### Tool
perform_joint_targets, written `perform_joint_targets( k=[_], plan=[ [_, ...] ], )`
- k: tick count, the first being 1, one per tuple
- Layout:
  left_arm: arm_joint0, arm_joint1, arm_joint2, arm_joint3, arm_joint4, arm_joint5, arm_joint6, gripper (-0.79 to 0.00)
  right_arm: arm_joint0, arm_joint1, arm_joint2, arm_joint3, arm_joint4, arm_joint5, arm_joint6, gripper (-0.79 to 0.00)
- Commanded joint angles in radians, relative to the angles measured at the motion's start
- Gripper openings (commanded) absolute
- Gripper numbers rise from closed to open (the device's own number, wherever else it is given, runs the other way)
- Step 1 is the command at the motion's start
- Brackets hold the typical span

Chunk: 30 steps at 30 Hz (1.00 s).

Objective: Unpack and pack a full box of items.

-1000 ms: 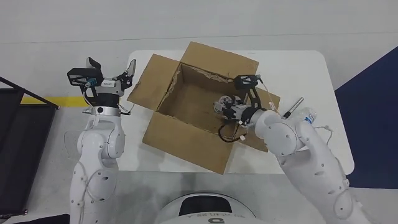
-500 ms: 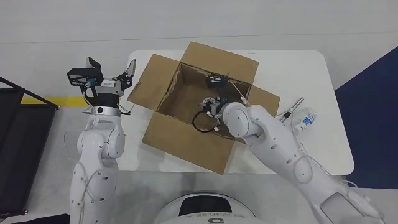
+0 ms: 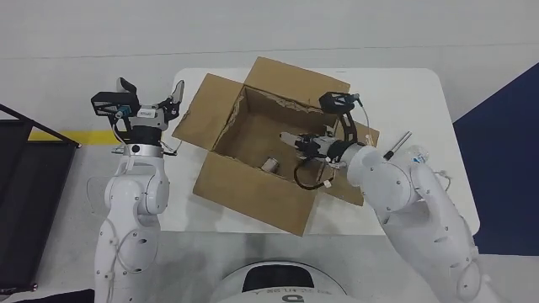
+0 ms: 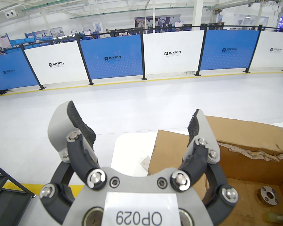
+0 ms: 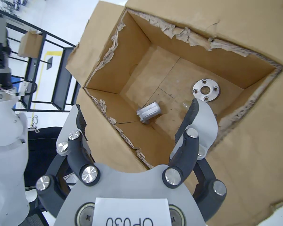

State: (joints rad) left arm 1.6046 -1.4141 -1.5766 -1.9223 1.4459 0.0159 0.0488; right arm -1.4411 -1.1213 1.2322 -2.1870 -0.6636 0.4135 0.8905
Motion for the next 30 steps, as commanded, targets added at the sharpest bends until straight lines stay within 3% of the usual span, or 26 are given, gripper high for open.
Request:
perform_joint_targets(
  k=[1,7,11,14,19,26,30],
  plan=[
    [0.0,0.0,0.0,0.0,0.0,0.0,0.0,0.0,-0.059,0.006,0.081,-0.037,0.031,-0.019,-0.02,0.0],
    [0.0,0.0,0.0,0.0,0.0,0.0,0.0,0.0,-0.25,0.018,0.408,-0.057,0.22,-0.058,-0.08,0.0],
    [0.0,0.0,0.0,0.0,0.0,0.0,0.0,0.0,-0.334,0.02,0.611,0.047,0.326,-0.037,-0.085,0.0],
    [0.0,0.0,0.0,0.0,0.0,0.0,0.0,0.0,-0.365,0.024,0.689,0.128,0.329,0.019,-0.067,0.0],
    [0.0,0.0,0.0,0.0,0.0,0.0,0.0,0.0,-0.352,0.034,0.693,0.229,0.236,0.113,-0.024,0.0],
    [0.0,0.0,0.0,0.0,0.0,0.0,0.0,0.0,-0.253,0.048,0.581,0.354,0.101,0.163,0.06,-0.006],
    [0.0,0.0,0.0,0.0,0.0,0.0,0.0,0.0,-0.171,0.052,0.516,0.449,0.037,0.219,0.082,-0.142]
  ],
)
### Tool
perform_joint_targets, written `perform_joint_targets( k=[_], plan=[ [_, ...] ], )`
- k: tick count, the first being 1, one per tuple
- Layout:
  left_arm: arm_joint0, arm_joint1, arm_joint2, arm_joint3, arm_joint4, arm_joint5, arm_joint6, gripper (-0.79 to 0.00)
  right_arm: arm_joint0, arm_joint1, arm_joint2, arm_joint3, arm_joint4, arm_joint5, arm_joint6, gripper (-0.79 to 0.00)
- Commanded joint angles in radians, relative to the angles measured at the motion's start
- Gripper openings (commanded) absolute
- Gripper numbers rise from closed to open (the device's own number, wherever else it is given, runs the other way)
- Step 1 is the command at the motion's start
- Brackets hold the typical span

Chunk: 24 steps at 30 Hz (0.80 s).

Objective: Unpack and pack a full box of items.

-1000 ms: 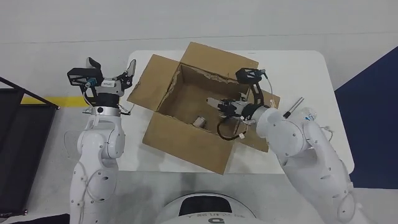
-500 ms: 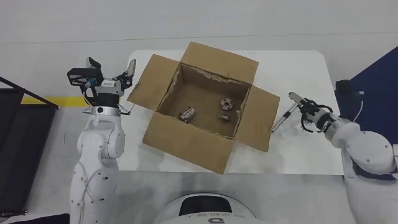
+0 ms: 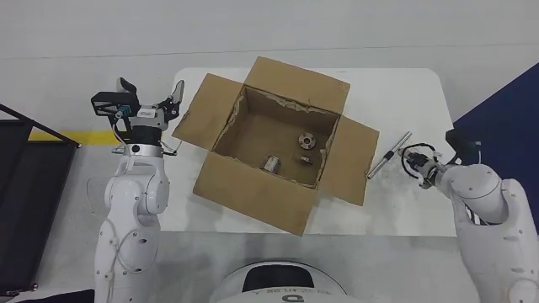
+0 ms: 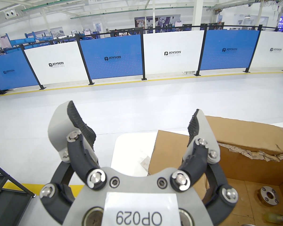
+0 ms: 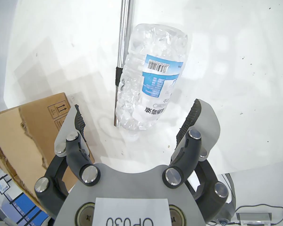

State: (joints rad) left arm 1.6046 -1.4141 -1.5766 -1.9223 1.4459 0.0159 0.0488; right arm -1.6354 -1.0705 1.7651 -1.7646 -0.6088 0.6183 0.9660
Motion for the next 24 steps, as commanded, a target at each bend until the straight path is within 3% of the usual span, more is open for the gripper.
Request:
perform_joint_targets(
  k=[1,5,7,10,13,19,24],
  plan=[
    [0.0,0.0,0.0,0.0,0.0,0.0,0.0,0.0,0.042,0.001,-0.032,0.048,-0.029,0.021,0.014,-0.16],
    [0.0,0.0,0.0,0.0,0.0,0.0,0.0,0.0,0.097,0.006,-0.074,0.118,-0.084,0.036,0.053,-0.222],
    [0.0,0.0,0.0,0.0,0.0,0.0,0.0,0.0,0.117,0.008,-0.084,0.144,-0.098,0.038,0.068,-0.397],
    [0.0,0.0,0.0,0.0,0.0,0.0,0.0,0.0,0.133,0.01,-0.087,0.167,-0.102,0.032,0.08,-0.474],
    [0.0,0.0,0.0,0.0,0.0,0.0,0.0,0.0,0.133,0.012,-0.083,0.169,-0.097,0.019,0.085,-0.779],
    [0.0,0.0,0.0,0.0,0.0,0.0,0.0,0.0,0.093,0.01,-0.001,0.126,0.024,-0.031,0.033,-0.785],
    [0.0,0.0,0.0,0.0,0.0,0.0,0.0,0.0,0.027,-0.005,0.156,0.067,0.321,-0.141,-0.081,-0.785]
  ],
)
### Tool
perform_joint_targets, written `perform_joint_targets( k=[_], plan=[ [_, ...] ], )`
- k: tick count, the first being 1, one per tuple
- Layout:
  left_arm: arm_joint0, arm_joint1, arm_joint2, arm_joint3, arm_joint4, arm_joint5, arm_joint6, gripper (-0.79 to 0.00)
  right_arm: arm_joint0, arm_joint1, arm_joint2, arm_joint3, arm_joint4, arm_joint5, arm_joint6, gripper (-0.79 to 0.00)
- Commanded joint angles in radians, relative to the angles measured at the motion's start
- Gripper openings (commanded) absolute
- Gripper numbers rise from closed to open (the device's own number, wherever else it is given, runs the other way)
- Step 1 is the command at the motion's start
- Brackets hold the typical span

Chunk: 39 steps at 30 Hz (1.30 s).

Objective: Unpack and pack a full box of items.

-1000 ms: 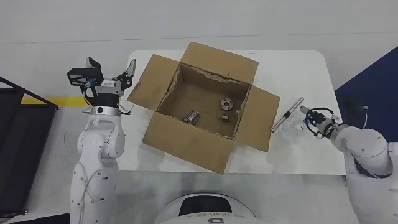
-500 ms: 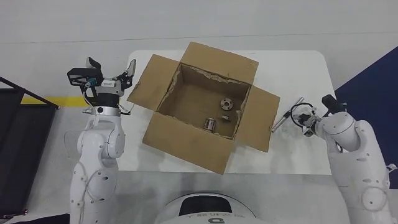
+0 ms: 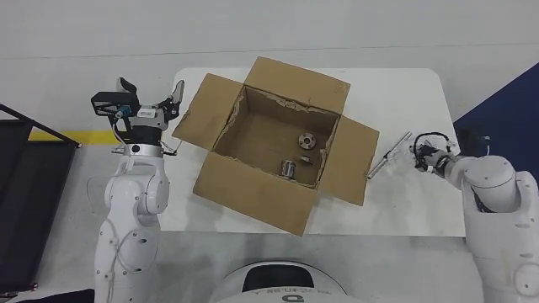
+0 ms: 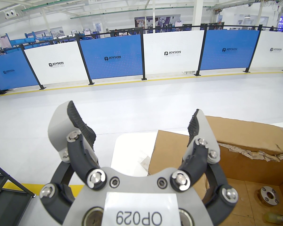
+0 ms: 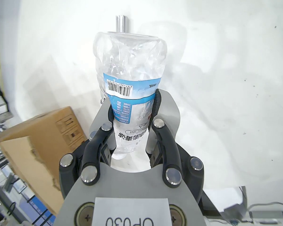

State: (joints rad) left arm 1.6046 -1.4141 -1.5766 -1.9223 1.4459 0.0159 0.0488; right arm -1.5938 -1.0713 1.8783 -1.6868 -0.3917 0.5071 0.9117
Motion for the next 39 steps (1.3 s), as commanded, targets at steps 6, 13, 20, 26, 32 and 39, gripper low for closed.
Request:
perform_joint_targets(
  k=[6,13,20,26,32,39],
  plan=[
    [0.0,0.0,0.0,0.0,0.0,0.0,0.0,0.0,-0.135,-0.026,0.15,-0.111,0.423,-0.252,-0.055,-0.785],
    [0.0,0.0,0.0,0.0,0.0,0.0,0.0,0.0,-0.178,-0.034,0.15,-0.171,0.555,-0.345,-0.046,-0.785],
    [0.0,0.0,0.0,0.0,0.0,0.0,0.0,0.0,-0.179,-0.035,0.15,-0.159,0.563,-0.338,-0.053,-0.785],
    [0.0,0.0,0.0,0.0,0.0,0.0,0.0,0.0,-0.205,-0.031,0.048,-0.409,0.347,-0.232,-0.149,-0.785],
    [0.0,0.0,0.0,0.0,0.0,0.0,0.0,0.0,-0.08,-0.016,-0.228,-0.614,0.027,-0.182,-0.088,-0.785],
    [0.0,0.0,0.0,0.0,0.0,0.0,0.0,0.0,0.177,-0.028,-0.621,-0.542,-0.386,0.022,-0.129,-0.785]
  ],
)
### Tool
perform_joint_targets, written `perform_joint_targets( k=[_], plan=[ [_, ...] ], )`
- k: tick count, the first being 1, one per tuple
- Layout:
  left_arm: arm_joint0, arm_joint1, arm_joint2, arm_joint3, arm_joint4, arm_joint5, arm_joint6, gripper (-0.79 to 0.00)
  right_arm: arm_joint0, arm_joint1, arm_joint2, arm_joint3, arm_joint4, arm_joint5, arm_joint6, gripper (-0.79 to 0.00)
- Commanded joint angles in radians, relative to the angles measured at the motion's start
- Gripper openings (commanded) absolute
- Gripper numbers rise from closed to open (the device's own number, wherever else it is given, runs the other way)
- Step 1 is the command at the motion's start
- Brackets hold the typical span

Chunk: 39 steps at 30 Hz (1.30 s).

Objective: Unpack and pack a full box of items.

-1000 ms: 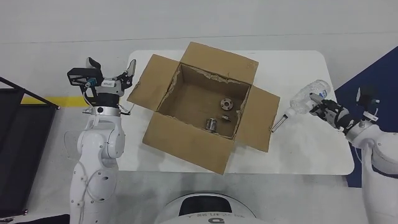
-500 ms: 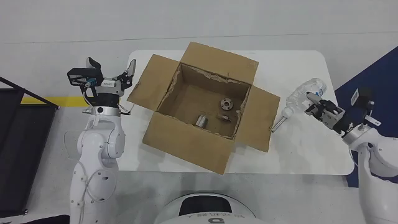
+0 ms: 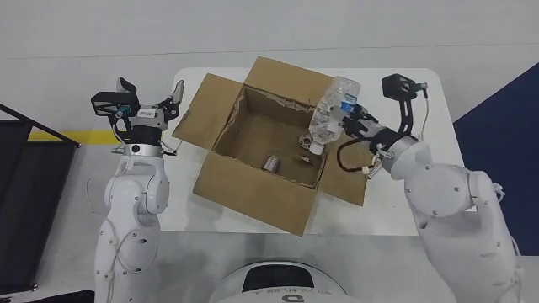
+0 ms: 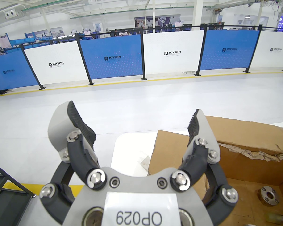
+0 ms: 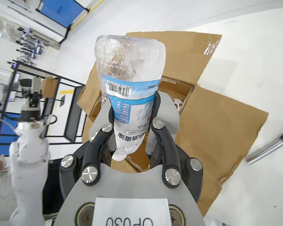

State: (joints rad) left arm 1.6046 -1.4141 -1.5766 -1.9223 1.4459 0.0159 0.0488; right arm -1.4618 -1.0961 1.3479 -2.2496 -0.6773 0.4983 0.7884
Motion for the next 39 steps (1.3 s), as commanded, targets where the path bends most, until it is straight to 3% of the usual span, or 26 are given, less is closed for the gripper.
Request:
perform_joint_targets(
  k=[1,6,10,12,15,17,20,24,27,33,35,37,39],
  plan=[
    [0.0,0.0,0.0,0.0,0.0,0.0,0.0,0.0,0.082,-0.009,-0.162,0.044,-0.158,0.045,0.001,-0.785],
    [0.0,0.0,0.0,0.0,0.0,0.0,0.0,0.0,0.284,-0.054,-0.464,0.218,-0.346,0.065,0.072,-0.785],
    [0.0,0.0,0.0,0.0,0.0,0.0,0.0,0.0,0.414,-0.101,-0.621,0.359,-0.442,0.112,0.14,-0.785],
    [0.0,0.0,0.0,0.0,0.0,0.0,0.0,0.0,0.461,-0.122,-0.672,0.414,-0.472,0.133,0.197,-0.606],
    [0.0,0.0,0.0,0.0,0.0,0.0,0.0,0.0,0.51,-0.148,-0.718,0.474,-0.493,0.146,0.26,-0.453],
    [0.0,0.0,0.0,0.0,0.0,0.0,0.0,0.0,0.535,-0.16,-0.742,0.501,-0.544,0.164,0.293,0.0],
    [0.0,0.0,0.0,0.0,0.0,0.0,0.0,0.0,0.544,-0.172,-0.736,0.488,-0.536,0.167,0.329,0.0],
    [0.0,0.0,0.0,0.0,0.0,0.0,0.0,0.0,0.504,-0.162,-0.65,0.404,-0.508,0.161,0.329,0.0],
    [0.0,0.0,0.0,0.0,0.0,0.0,0.0,0.0,0.414,-0.137,-0.524,0.274,-0.513,0.186,0.289,0.0],
    [0.0,0.0,0.0,0.0,0.0,0.0,0.0,0.0,0.051,-0.084,-0.05,-0.008,-0.378,0.271,0.156,0.0],
    [0.0,0.0,0.0,0.0,0.0,0.0,0.0,0.0,-0.055,-0.08,0.103,0.001,-0.299,0.303,0.119,0.0],
    [0.0,0.0,0.0,0.0,0.0,0.0,0.0,0.0,-0.112,-0.076,0.212,0.08,-0.231,0.325,0.175,0.0],
    [0.0,0.0,0.0,0.0,0.0,0.0,0.0,0.0,-0.133,-0.069,0.259,0.195,-0.279,0.342,0.192,0.0]
  ],
)
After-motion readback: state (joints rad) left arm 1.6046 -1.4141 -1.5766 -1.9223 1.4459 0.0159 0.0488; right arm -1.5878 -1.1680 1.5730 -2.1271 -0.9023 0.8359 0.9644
